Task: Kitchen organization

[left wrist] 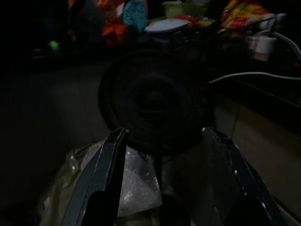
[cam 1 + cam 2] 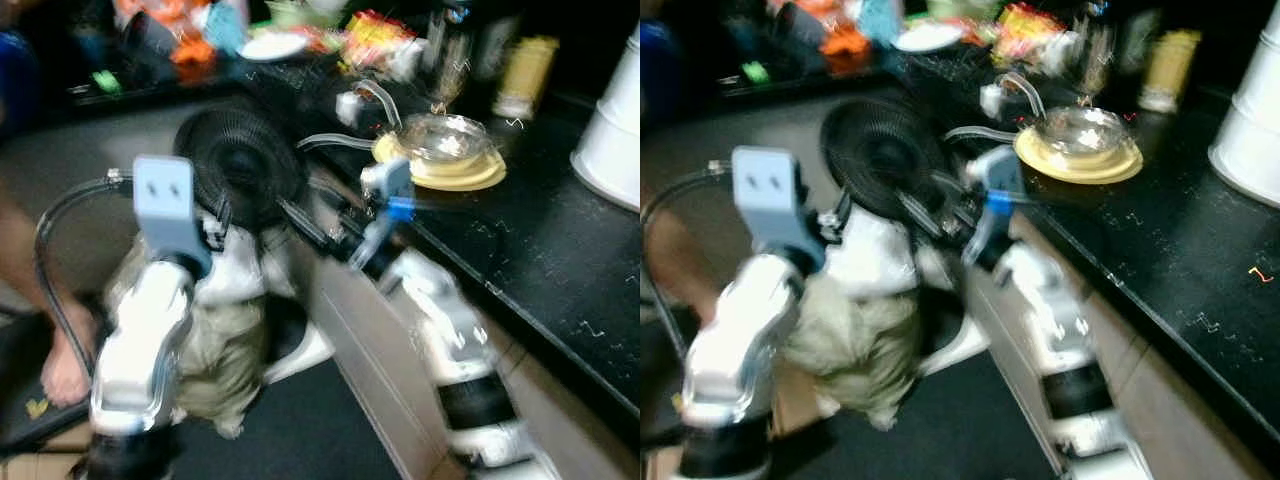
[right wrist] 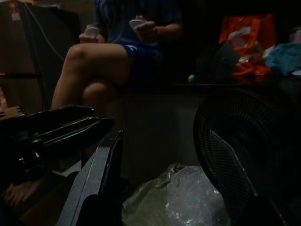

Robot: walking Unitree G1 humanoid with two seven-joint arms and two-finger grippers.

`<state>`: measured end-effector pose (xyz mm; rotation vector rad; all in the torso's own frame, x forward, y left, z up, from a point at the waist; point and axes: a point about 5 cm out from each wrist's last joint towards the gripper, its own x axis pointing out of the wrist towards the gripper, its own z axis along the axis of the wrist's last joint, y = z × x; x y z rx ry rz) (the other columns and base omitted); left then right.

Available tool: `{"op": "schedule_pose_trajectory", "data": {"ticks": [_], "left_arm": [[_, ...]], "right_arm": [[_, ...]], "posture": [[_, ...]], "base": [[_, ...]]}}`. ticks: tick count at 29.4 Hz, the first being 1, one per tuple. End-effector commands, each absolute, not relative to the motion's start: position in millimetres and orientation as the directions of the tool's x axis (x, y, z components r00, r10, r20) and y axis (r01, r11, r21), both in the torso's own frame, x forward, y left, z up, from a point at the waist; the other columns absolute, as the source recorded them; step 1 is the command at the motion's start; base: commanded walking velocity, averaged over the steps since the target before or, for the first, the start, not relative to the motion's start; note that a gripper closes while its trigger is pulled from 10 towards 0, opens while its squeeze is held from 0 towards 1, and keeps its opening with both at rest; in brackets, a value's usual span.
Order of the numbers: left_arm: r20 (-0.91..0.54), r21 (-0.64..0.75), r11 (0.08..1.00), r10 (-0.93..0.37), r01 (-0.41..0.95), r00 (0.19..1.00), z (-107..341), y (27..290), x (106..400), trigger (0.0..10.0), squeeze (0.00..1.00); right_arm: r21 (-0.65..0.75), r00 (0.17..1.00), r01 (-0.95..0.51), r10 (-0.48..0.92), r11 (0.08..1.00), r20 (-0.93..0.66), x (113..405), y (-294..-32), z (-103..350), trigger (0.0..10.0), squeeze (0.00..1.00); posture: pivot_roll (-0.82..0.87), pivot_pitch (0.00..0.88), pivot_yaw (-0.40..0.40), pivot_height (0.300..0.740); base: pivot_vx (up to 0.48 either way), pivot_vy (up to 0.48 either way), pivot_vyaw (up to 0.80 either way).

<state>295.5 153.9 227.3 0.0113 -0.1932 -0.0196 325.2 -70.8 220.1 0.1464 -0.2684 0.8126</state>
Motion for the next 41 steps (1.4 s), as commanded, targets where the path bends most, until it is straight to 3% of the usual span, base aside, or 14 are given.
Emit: {"op": "schedule_pose_trajectory", "data": {"ticks": [1, 20, 25, 30, 41], "left_arm": [[0.183, 0.023, 1.000, -0.015, 0.011, 0.983, 226, 155, 295, 10.0, 0.00], [0.190, 0.015, 0.999, -0.040, 0.038, 0.981, 226, 150, 297, 10.0, 0.00], [0.198, -0.004, 0.998, -0.063, 0.065, 0.978, 227, 146, 297, 10.0, 0.00], [0.205, 0.023, 0.997, -0.080, 0.077, 0.975, 228, 142, 297, 10.0, 0.00], [0.205, 0.041, 0.998, -0.061, 0.054, 0.977, 228, 147, 297, 10.0, 0.00]], "right_arm": [[0.032, 0.649, -0.740, 0.699, 0.672, 0.300, 324, -68, 221, 10.0, 0.00], [0.116, 0.694, -0.708, 0.656, 0.696, 0.296, 336, -73, 229, 10.0, 0.00], [0.125, 0.699, -0.703, 0.646, 0.701, 0.308, 337, -75, 233, 10.0, 0.00], [0.114, 0.699, -0.701, 0.645, 0.704, 0.310, 339, -76, 237, 10.0, 0.00], [0.056, 0.733, -0.660, 0.626, 0.749, 0.267, 344, -77, 240, 10.0, 0.00]], "posture": [[0.06, 0.000, -0.023, 0.740], [0.06, 0.000, -0.030, 0.740], [0.06, 0.000, -0.029, 0.740], [0.06, 0.000, -0.029, 0.740], [0.06, 0.000, -0.023, 0.740]], "base": [[0.431, 0.000, 0.00], [0.417, 0.000, -0.08], [0.000, 0.000, -0.80], [0.000, 0.000, 0.00], [0.000, 0.000, -0.79]]}}
